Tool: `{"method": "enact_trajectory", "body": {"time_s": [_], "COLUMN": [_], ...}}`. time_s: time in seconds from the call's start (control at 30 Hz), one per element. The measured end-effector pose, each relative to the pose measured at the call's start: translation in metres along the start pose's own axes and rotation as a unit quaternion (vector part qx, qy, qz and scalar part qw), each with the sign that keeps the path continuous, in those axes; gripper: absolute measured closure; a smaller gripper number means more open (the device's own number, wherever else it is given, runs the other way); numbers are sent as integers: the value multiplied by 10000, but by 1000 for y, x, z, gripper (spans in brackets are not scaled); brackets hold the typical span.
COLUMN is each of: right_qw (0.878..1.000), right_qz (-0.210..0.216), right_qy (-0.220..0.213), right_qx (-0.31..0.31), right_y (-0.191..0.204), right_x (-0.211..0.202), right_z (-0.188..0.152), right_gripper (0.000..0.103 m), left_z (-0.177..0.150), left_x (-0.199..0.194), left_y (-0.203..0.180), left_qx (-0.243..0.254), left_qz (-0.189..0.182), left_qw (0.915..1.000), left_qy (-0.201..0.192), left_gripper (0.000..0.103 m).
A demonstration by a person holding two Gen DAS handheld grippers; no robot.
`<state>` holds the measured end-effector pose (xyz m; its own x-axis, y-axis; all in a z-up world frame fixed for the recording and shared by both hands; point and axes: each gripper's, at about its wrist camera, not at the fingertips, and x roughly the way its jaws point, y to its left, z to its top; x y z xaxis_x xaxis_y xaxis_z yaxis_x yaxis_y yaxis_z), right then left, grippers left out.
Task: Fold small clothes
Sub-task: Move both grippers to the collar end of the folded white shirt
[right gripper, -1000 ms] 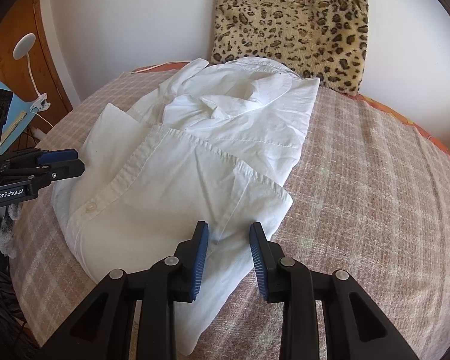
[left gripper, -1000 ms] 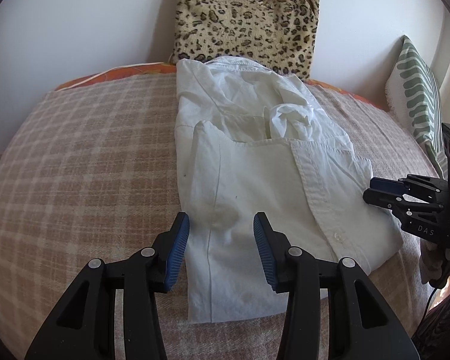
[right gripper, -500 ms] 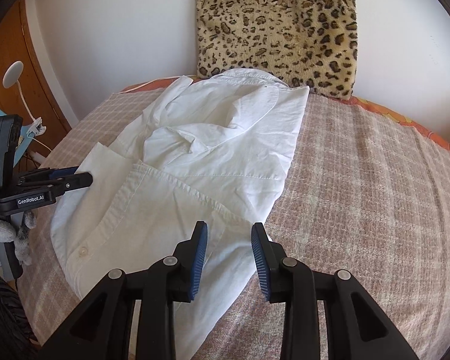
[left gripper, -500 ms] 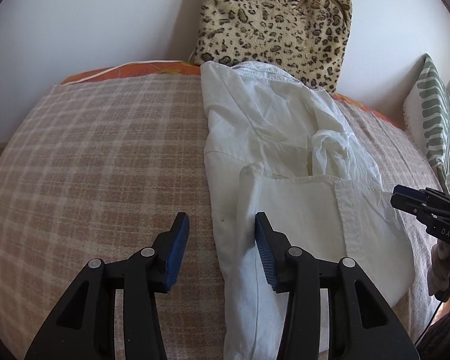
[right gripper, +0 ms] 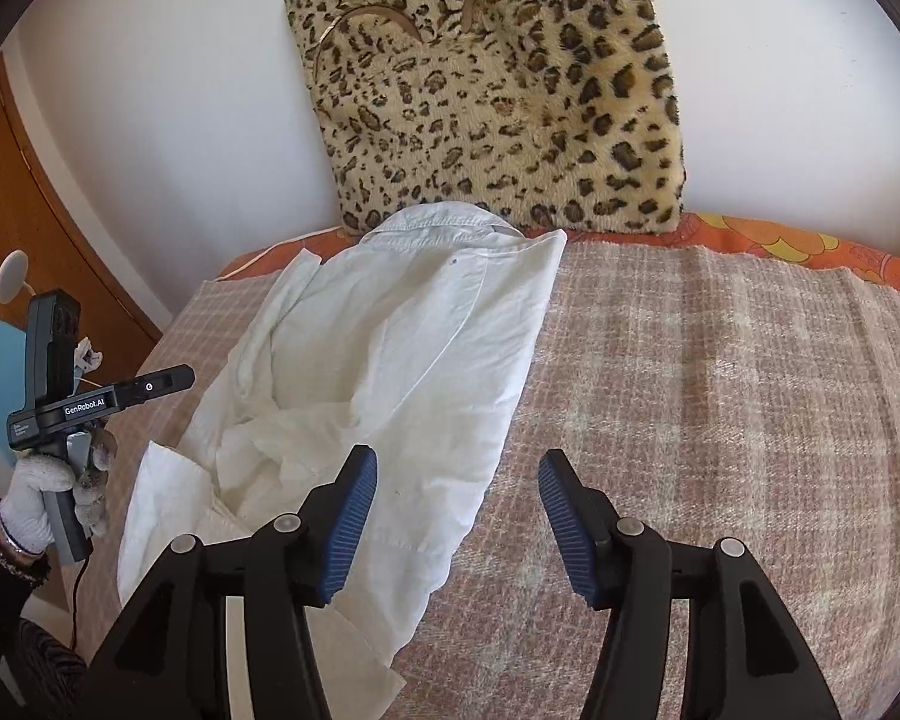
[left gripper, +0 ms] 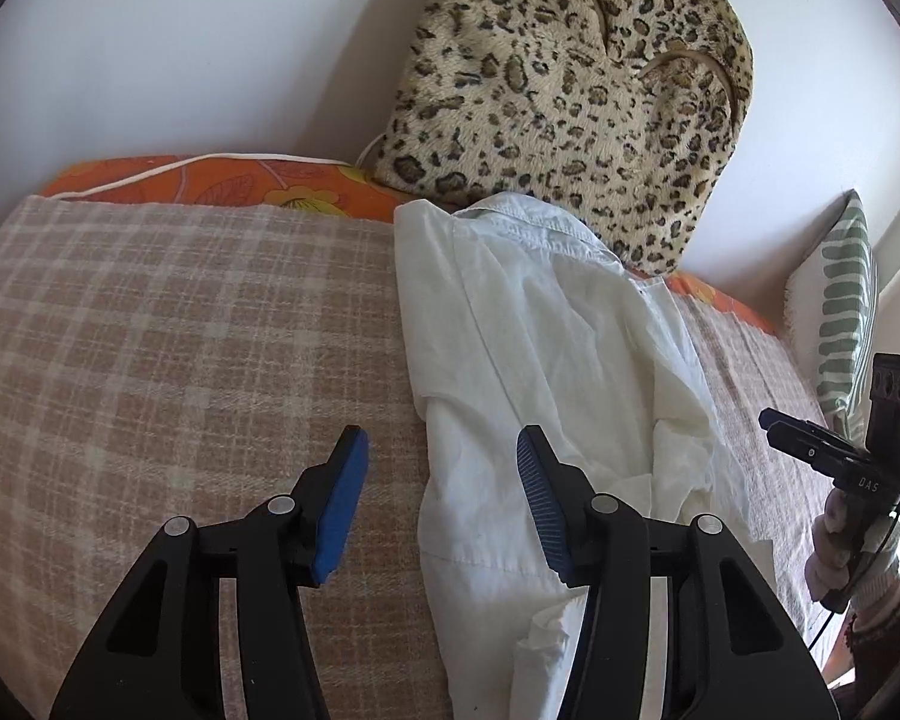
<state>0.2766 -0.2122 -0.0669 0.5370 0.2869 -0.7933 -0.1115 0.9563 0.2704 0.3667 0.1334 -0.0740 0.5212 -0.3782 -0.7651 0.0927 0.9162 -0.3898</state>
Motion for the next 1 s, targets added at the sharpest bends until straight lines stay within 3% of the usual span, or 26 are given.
{"method": "enact_trajectory", "body": {"time_s": [0.13,0.33,0.6,0.7,0.77,0.8,0.9,1.0], "right_qw": [9995,9977,9956,9950,9954,9953,9963,9963], "right_qz": [120,269,514,539,494,513,342,221], "right_qy": [-11,115,184,260,238,293,279,75], "right_qx": [278,619,765,797,784,767,732,832], "right_y": [-21,-48,-58,-58,-58,-58,-62,-74], "right_x": [18,53,92,107,113,115,114,104], "right_z": [26,58,82,86,87,88,91,95], "right_gripper": [43,42,42,43,53,71,102,103], "left_z": [21,45,72,81,86,89,94,94], "left_x": [28,63,94,99,97,95,90,86], "left_y": [11,12,11,18,28,34,55,62], "left_qx": [-91,189,316,118,-122,-241,-623,-655], "left_qz": [-239,-310,-801,-1066,-1228,-1273,-1414,-1452], "left_qw": [9996,9991,9962,9942,9923,9916,9880,9872], "left_qy": [117,212,97,107,63,19,-73,-127], "left_gripper": [52,54,55,55,55,55,55,55]}}
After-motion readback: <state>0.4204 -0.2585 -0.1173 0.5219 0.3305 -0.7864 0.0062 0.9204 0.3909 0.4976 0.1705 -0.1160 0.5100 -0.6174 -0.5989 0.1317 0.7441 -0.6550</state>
